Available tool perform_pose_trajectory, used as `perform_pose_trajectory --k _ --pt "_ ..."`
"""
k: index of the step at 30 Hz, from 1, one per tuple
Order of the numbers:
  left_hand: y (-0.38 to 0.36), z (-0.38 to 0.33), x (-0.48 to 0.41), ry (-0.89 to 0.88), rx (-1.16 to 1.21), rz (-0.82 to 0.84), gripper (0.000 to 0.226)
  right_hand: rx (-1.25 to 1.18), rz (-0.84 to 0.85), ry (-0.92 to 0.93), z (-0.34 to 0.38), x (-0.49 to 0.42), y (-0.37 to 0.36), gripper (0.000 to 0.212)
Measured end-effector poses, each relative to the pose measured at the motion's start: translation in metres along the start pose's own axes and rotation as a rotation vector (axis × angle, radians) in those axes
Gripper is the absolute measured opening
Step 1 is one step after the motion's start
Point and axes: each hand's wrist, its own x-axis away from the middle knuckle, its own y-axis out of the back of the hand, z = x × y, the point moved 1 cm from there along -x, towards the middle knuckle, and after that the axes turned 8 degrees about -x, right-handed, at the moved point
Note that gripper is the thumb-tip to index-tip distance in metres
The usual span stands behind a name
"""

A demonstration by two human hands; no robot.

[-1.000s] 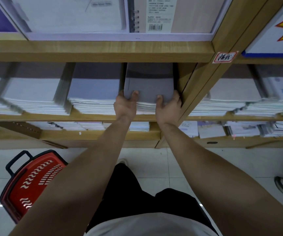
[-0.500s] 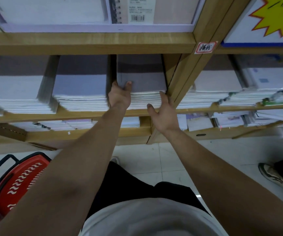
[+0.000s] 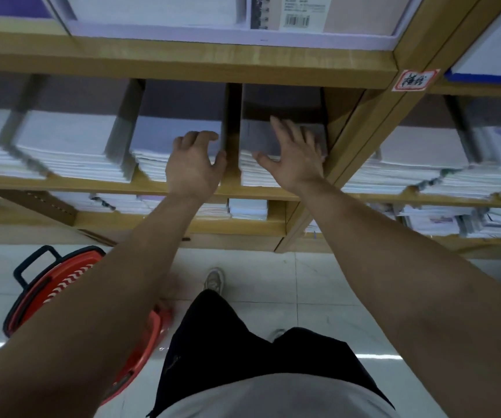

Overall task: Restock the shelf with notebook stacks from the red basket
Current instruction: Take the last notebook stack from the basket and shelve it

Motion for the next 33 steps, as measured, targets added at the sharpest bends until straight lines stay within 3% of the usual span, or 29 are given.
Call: perform_pose_trajectory --k 4,9,15,25,30,33 --pt "-0.012 0.031 -0.006 0.055 -0.226 0.137 0.059 0.138 0.032 -0.037 -0.001 -0.011 -0.017 0.09" --pt "-0.03 0.046 -0.01 0.036 -0.338 0.217 0.056 0.166 0.035 -0.043 -0.003 -0.015 -0.02 0.09" --pt "-0.032 0.047 -0.01 0.043 -0.31 0.215 0.056 0.151 0.046 0.01 0.002 -0.005 -0.023 0.086" --pt "-0.004 0.043 -0.031 0.083 -0.265 0.234 0.05 0.088 0.263 -0.04 0.011 -0.006 -0.01 0.081" --pt "0.021 0.04 -0.046 0.052 -0.261 0.534 0.06 0.066 0.363 -0.084 0.023 0.003 0.016 0.08" --pt "0.038 0.041 -0.048 0.114 -0.142 0.586 0.058 0.026 0.329 -0.111 0.038 0.016 0.027 0.076"
